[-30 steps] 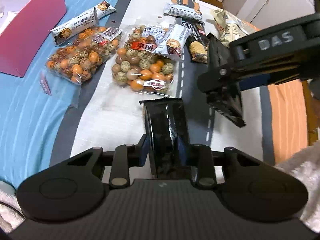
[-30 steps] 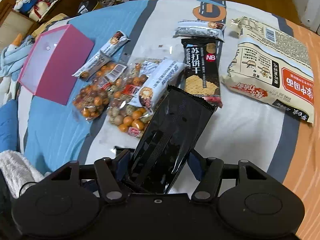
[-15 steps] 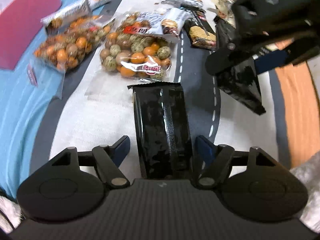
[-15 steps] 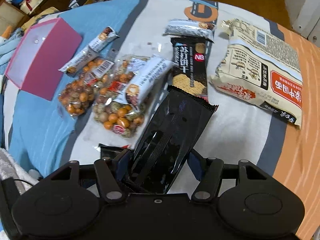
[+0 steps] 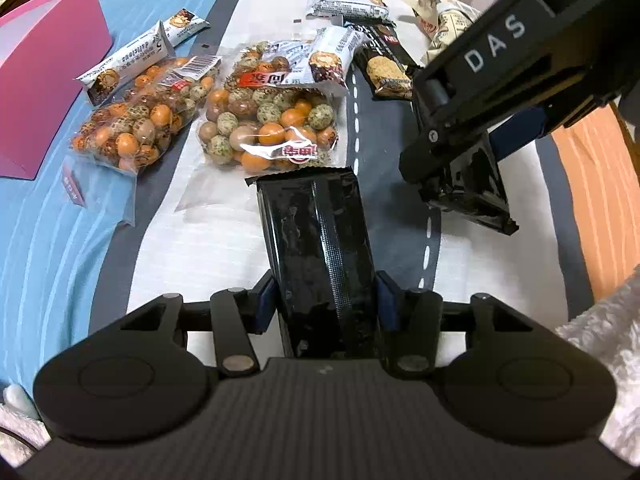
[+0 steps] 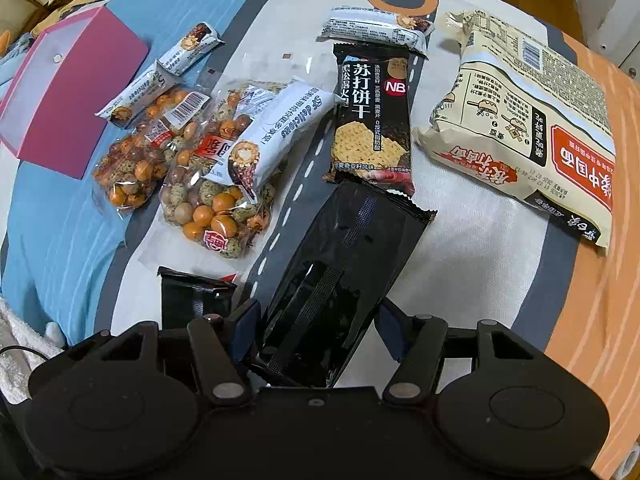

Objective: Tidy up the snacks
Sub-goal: 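Lift the black bars with both tools and carry them toward the pink box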

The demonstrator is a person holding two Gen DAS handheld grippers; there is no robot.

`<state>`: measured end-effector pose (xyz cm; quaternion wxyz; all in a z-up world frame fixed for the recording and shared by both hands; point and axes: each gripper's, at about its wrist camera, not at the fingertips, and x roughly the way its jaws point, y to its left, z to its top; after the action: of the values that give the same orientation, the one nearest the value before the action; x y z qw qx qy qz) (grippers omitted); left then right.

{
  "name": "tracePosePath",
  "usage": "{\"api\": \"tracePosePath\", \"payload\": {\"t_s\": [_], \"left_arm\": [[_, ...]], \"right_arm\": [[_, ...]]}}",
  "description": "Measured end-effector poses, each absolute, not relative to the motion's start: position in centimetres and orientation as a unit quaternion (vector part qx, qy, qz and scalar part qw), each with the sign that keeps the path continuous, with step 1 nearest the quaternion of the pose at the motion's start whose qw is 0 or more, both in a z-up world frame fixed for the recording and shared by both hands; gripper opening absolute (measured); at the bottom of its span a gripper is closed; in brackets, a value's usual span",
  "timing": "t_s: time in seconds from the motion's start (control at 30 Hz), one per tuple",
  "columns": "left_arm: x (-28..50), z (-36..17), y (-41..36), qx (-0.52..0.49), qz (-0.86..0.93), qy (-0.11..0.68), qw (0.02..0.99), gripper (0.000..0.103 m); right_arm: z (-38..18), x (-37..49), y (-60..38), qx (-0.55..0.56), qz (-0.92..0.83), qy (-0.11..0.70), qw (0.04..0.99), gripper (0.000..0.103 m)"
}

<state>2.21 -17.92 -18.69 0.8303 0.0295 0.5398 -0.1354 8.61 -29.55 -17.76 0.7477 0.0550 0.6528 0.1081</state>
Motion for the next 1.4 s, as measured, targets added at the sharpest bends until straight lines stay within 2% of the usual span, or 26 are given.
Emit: {"api": "tracePosePath", "payload": {"t_s": [0.6, 1.4], "left_arm": [[2.6, -16.5, -14.6, -0.027, -0.146, 0.542, 0.827, 0.049], [2.3, -9.2, -5.0, -0.042, -0.167, 0.536, 0.826, 0.049]], "right_arm": [[-17.1, 8.2, -29.0, 0.037, 0.128, 0.642, 0.755, 0.068], [-9.2, 2.8, -21.5, -0.064, 0.193, 0.574, 0.793, 0.068]]}}
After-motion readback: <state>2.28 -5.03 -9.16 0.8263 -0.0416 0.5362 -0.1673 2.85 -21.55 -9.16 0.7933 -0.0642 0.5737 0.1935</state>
